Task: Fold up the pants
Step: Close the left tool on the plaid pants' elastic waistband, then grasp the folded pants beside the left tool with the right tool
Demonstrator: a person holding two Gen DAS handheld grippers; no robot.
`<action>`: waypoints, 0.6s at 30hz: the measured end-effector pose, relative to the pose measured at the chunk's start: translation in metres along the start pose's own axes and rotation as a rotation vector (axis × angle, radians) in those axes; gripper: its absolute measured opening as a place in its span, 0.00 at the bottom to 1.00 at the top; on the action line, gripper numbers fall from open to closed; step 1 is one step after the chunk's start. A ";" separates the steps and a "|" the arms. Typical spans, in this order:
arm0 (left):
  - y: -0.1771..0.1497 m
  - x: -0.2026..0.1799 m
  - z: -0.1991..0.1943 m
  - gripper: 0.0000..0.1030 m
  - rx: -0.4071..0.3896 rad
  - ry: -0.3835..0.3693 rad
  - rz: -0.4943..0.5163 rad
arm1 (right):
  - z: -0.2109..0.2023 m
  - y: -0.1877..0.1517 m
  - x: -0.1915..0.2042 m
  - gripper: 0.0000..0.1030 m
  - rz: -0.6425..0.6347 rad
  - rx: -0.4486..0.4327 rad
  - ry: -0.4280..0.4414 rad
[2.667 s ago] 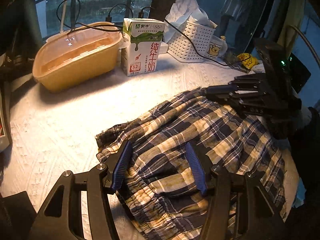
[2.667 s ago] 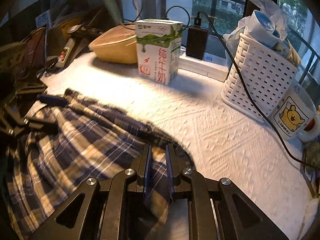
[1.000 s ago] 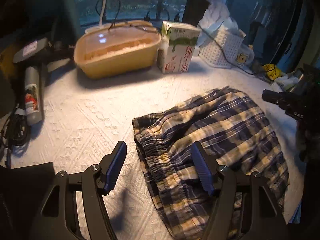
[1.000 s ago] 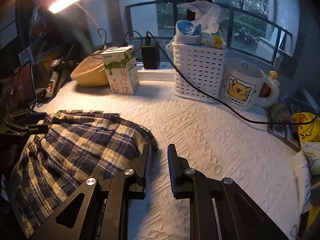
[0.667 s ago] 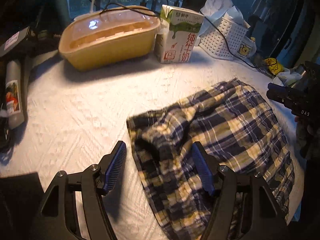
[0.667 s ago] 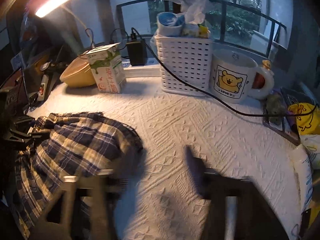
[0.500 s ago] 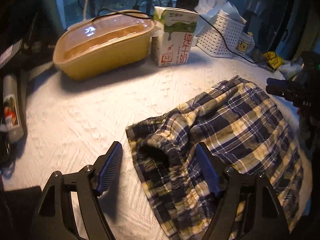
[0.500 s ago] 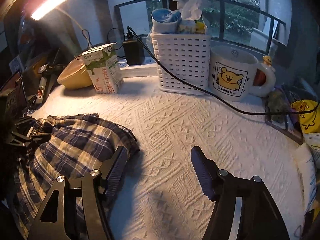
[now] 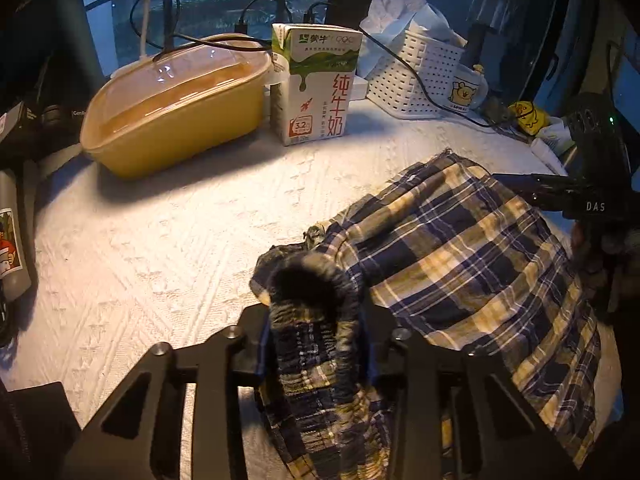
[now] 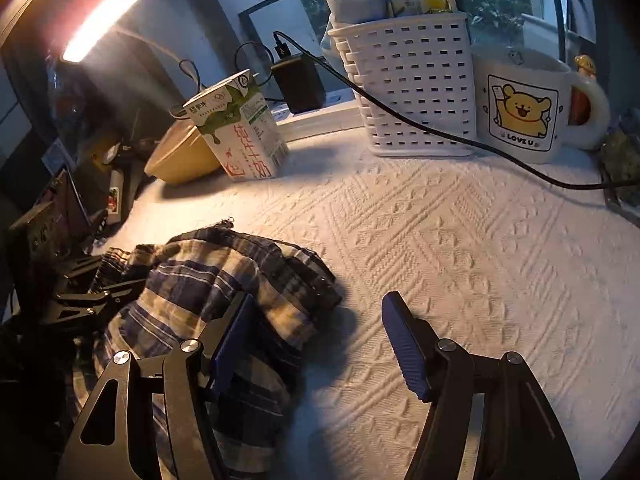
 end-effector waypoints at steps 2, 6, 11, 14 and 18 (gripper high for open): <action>0.000 -0.002 -0.003 0.25 -0.002 0.004 0.004 | -0.002 0.000 0.001 0.66 0.018 0.002 0.024; 0.000 -0.005 -0.005 0.20 -0.005 0.017 0.007 | -0.006 -0.001 0.001 0.66 0.057 -0.007 0.077; -0.001 -0.008 -0.012 0.17 -0.020 0.031 -0.001 | -0.008 -0.004 0.010 0.66 0.066 -0.004 0.118; -0.002 -0.009 -0.012 0.17 -0.028 0.039 -0.008 | -0.006 -0.006 0.015 0.66 0.050 0.018 0.137; -0.001 -0.009 -0.011 0.17 -0.030 0.046 -0.015 | 0.008 -0.011 0.033 0.68 -0.040 0.036 0.062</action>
Point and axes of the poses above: each gripper's, at about its wrist camera, not at the fingertips, and z roughly the way its jaws point, x to its left, y to its top, the point moved 3 cm from there along z, roughly the way its jaws point, and after that the axes turned 9 degrees about z, right-handed, at the moved point
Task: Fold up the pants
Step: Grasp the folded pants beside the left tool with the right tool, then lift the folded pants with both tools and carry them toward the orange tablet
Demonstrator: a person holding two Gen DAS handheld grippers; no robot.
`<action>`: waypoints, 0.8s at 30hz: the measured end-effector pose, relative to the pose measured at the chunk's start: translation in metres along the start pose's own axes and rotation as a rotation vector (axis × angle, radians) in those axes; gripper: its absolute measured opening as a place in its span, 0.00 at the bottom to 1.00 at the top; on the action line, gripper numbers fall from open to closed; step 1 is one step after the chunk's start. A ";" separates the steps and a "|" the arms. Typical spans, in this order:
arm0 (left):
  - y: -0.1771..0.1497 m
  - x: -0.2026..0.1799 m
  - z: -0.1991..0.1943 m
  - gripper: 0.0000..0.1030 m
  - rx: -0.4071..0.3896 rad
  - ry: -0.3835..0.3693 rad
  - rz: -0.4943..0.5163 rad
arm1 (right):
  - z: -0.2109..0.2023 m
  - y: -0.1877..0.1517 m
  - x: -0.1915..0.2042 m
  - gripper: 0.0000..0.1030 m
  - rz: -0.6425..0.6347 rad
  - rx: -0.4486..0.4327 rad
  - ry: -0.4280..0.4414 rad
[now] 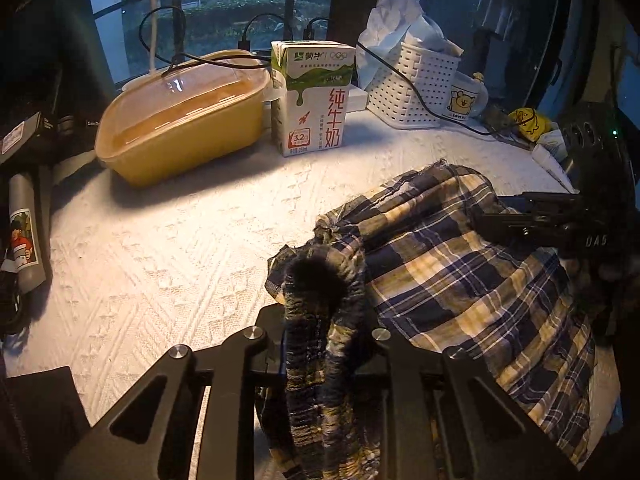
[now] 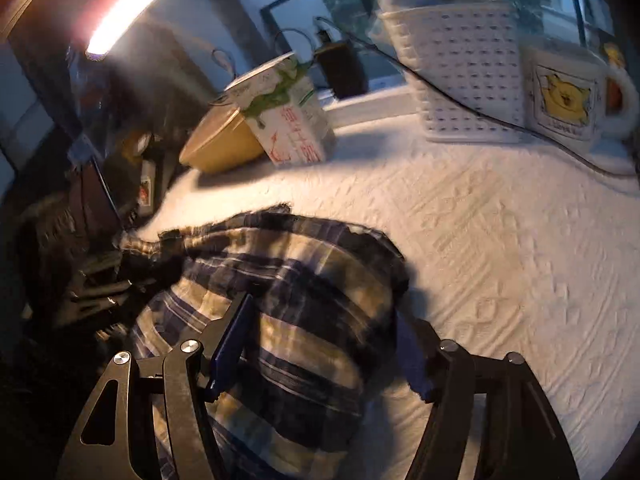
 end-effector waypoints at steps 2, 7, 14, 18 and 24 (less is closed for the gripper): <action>-0.001 0.000 0.000 0.17 -0.003 0.002 -0.004 | 0.003 0.002 0.003 0.68 -0.010 -0.003 -0.010; -0.001 -0.001 -0.001 0.16 -0.007 0.008 -0.006 | 0.012 0.003 0.012 0.42 -0.058 0.001 -0.018; 0.001 -0.005 -0.012 0.15 -0.037 0.009 -0.015 | 0.014 -0.001 0.022 0.21 -0.122 -0.021 -0.061; 0.001 -0.008 -0.024 0.14 -0.065 0.012 -0.010 | 0.003 -0.002 0.033 0.20 -0.162 -0.062 -0.100; 0.000 -0.013 -0.050 0.14 -0.126 0.029 -0.011 | -0.027 0.000 0.056 0.19 -0.224 -0.143 -0.135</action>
Point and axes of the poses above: each gripper's, at about its wrist camera, not at the fingertips, and z roughly the way its jaws point, x to its left, y to its top, the point moved 3 cm from there along z, roughly the way its jaws point, and after that the axes turned 9 degrees about z, right-handed, at the moved point
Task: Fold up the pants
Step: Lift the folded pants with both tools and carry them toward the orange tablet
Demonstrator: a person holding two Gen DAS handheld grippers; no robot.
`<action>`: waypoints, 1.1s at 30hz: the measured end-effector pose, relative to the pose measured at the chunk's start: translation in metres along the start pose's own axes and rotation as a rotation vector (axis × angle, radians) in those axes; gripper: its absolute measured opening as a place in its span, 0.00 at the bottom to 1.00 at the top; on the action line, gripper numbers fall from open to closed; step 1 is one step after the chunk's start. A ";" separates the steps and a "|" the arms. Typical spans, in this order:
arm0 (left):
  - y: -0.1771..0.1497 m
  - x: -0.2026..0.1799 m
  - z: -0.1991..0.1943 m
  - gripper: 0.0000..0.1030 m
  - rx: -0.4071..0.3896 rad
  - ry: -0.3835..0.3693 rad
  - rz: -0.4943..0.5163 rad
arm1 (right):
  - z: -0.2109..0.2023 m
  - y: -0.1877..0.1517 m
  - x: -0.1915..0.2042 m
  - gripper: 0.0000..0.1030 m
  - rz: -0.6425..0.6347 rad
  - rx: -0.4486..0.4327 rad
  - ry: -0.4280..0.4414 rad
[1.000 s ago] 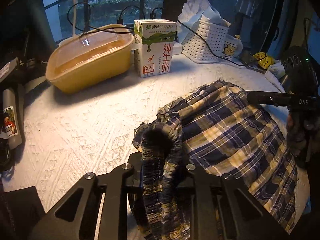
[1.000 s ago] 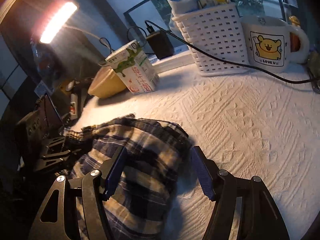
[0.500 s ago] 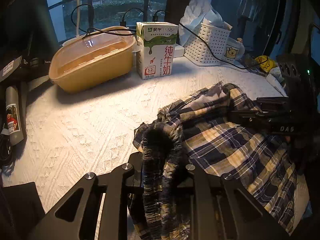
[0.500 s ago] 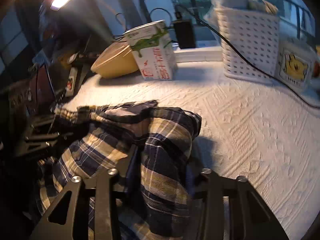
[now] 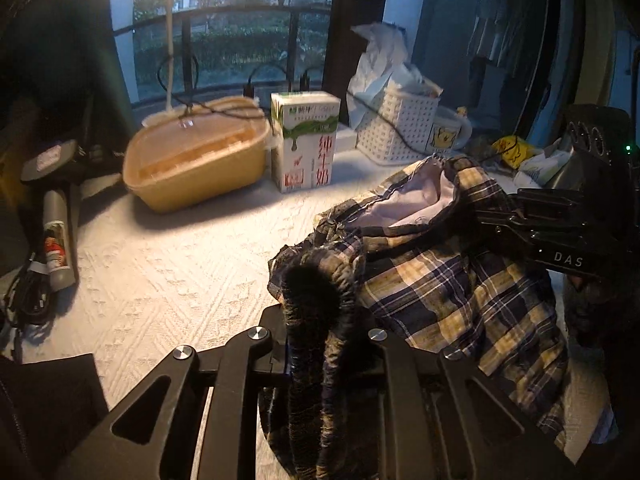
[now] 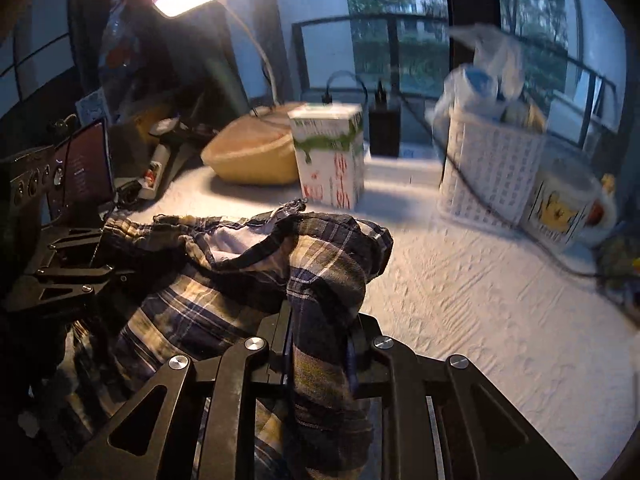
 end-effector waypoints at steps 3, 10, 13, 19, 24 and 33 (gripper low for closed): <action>0.002 -0.002 -0.014 0.14 -0.030 0.003 -0.002 | -0.017 0.003 0.011 0.19 -0.035 -0.034 -0.021; 0.005 -0.002 -0.053 0.14 -0.119 -0.015 -0.007 | -0.057 0.008 0.034 0.19 -0.081 -0.113 -0.047; 0.007 -0.007 -0.070 0.14 -0.159 -0.012 0.010 | -0.078 0.009 0.046 0.19 -0.100 -0.157 -0.059; 0.011 -0.016 -0.110 0.14 -0.237 0.009 0.033 | -0.125 0.006 0.075 0.19 -0.162 -0.266 -0.103; 0.012 -0.022 -0.147 0.14 -0.304 0.024 0.042 | -0.161 0.004 0.096 0.19 -0.197 -0.336 -0.108; 0.004 -0.019 -0.205 0.14 -0.401 0.077 0.036 | -0.213 0.000 0.145 0.19 -0.264 -0.449 -0.099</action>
Point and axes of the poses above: each gripper's, at about its wrist camera, not at the fingertips, and z roughly the way its jaws point, x to its left, y to its top, the point moved 3 cm from there along z, roughly the way its jaws point, and after that the axes turned 9 degrees about z, right-handed, at the moved point
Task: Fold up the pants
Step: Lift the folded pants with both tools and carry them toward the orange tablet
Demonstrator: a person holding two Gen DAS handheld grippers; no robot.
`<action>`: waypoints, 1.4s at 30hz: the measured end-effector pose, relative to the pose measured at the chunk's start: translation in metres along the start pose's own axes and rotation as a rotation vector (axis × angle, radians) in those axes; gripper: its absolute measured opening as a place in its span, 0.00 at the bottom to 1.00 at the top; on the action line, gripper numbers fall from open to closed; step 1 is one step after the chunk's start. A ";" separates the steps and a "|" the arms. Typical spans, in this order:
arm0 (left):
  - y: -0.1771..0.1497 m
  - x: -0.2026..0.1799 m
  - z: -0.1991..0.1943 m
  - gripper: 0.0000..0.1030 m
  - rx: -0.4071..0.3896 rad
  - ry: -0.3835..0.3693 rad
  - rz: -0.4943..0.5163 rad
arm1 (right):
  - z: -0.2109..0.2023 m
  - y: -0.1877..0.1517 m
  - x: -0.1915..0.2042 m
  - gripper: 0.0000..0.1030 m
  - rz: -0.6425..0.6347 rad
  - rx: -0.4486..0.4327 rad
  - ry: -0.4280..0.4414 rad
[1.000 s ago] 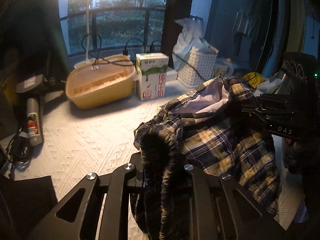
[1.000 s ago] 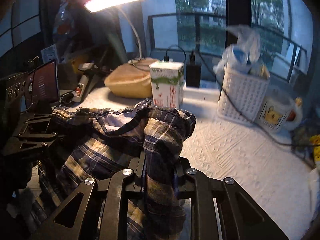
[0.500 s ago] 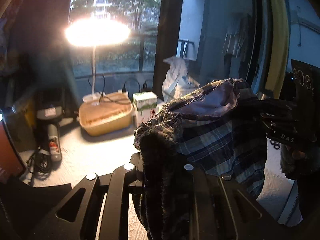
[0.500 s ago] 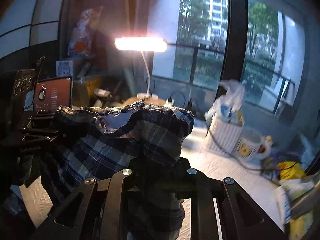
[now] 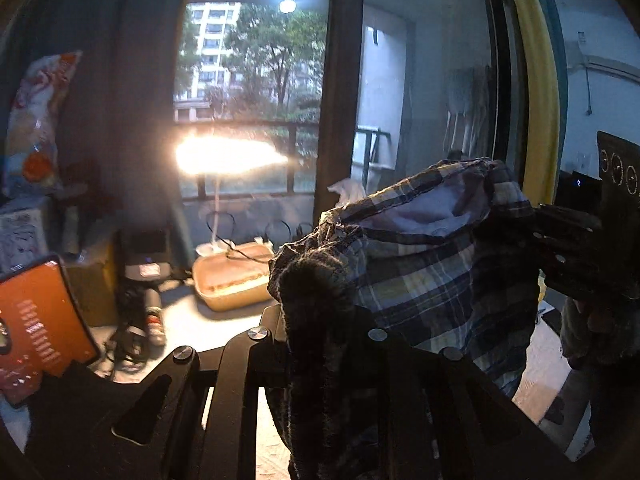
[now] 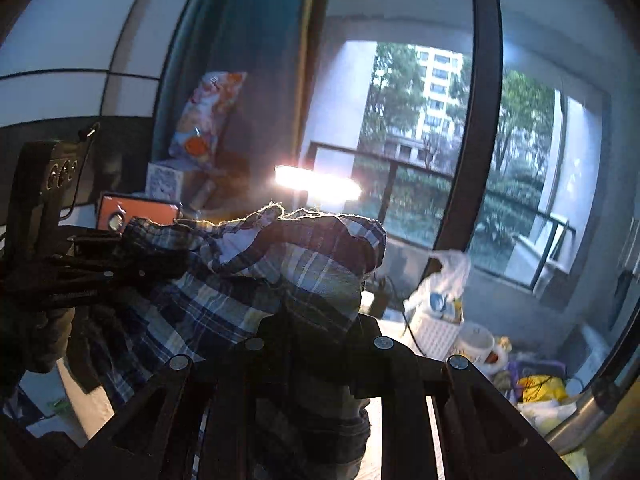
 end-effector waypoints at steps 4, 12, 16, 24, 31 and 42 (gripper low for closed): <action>0.003 0.009 -0.025 0.14 -0.046 0.034 0.011 | -0.018 0.012 0.023 0.19 -0.025 -0.048 0.014; -0.009 0.033 -0.070 0.14 -0.080 0.106 0.015 | -0.039 0.023 0.075 0.19 -0.071 -0.101 0.052; -0.020 0.048 -0.091 0.14 -0.082 0.144 0.006 | -0.040 0.024 0.100 0.19 -0.086 -0.107 0.080; -0.049 0.075 -0.124 0.14 -0.068 0.215 -0.029 | -0.037 0.012 0.148 0.19 -0.070 -0.088 0.149; -0.068 0.087 -0.125 0.14 -0.015 0.239 -0.028 | -0.019 -0.010 0.168 0.19 -0.048 -0.025 0.165; -0.107 0.119 -0.038 0.14 0.164 0.185 -0.060 | 0.074 -0.051 0.150 0.19 0.048 0.145 0.132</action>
Point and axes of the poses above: each gripper's, at about its wrist camera, not at the fingertips, and z roughly the way its jaws point, x to its left, y to its top, the point moved 3 cm from there along z, roughly the way its jaws point, and after that the axes turned 9 degrees about z, right-handed, at the moved point
